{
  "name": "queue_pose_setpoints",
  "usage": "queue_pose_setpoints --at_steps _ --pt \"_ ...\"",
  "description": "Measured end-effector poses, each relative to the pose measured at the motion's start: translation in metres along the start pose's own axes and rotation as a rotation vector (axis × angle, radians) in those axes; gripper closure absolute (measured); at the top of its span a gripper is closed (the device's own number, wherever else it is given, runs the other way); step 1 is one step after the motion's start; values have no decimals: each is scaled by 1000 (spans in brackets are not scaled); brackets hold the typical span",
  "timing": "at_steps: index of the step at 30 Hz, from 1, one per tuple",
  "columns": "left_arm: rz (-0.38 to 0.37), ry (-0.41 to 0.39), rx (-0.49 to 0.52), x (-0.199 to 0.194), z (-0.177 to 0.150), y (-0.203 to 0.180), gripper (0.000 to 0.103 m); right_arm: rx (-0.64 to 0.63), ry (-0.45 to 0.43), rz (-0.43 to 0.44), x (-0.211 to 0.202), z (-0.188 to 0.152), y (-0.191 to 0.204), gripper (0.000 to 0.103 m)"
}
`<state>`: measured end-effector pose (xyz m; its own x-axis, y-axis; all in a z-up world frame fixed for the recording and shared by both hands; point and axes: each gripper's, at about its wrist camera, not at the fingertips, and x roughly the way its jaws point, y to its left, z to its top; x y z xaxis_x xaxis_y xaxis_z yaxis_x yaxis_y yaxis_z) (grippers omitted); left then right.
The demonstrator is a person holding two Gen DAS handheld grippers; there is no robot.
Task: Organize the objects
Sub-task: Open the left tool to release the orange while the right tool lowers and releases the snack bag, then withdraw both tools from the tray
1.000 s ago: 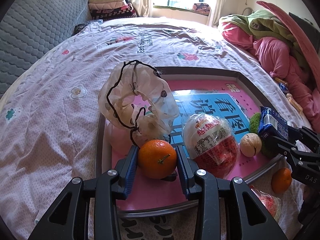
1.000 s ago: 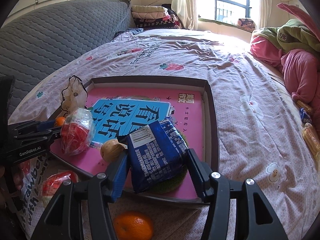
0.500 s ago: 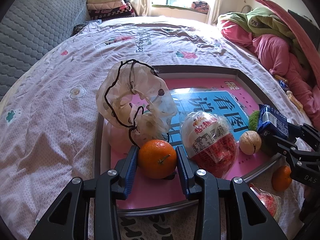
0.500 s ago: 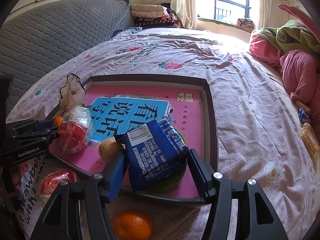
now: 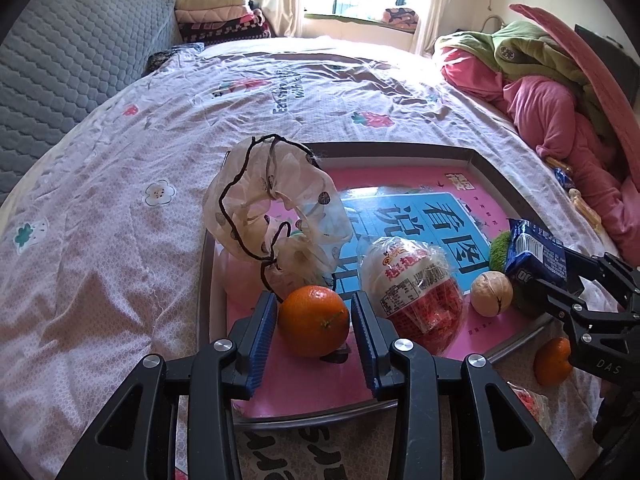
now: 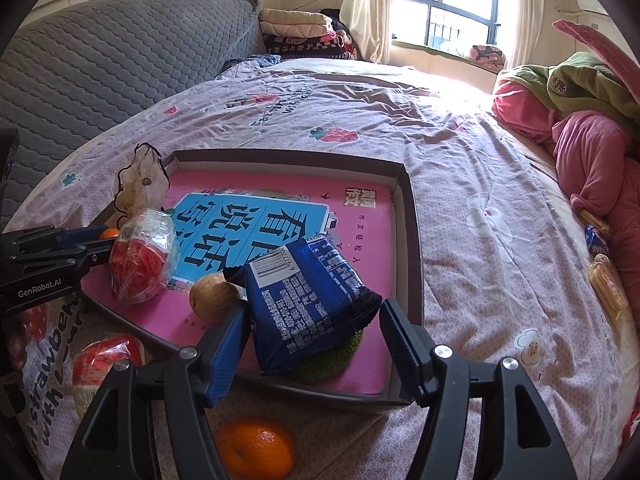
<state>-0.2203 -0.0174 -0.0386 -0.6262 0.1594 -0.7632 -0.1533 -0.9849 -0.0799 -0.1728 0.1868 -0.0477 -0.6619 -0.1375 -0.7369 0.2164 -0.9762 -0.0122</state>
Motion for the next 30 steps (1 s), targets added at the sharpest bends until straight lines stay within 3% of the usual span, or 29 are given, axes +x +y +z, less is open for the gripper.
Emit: queue_pose_setpoints --at_steps 10,18,30 --pt "-7 -24 -12 -13 3 0 54 11 -18 5 -5 1 -3 35" --pt "-6 -61 -15 -35 6 -6 42 14 -55 9 -13 5 -4 32" --pt "13 -98 -49 -67 -3 -21 35 23 -139 63 -39 13 -1 27"
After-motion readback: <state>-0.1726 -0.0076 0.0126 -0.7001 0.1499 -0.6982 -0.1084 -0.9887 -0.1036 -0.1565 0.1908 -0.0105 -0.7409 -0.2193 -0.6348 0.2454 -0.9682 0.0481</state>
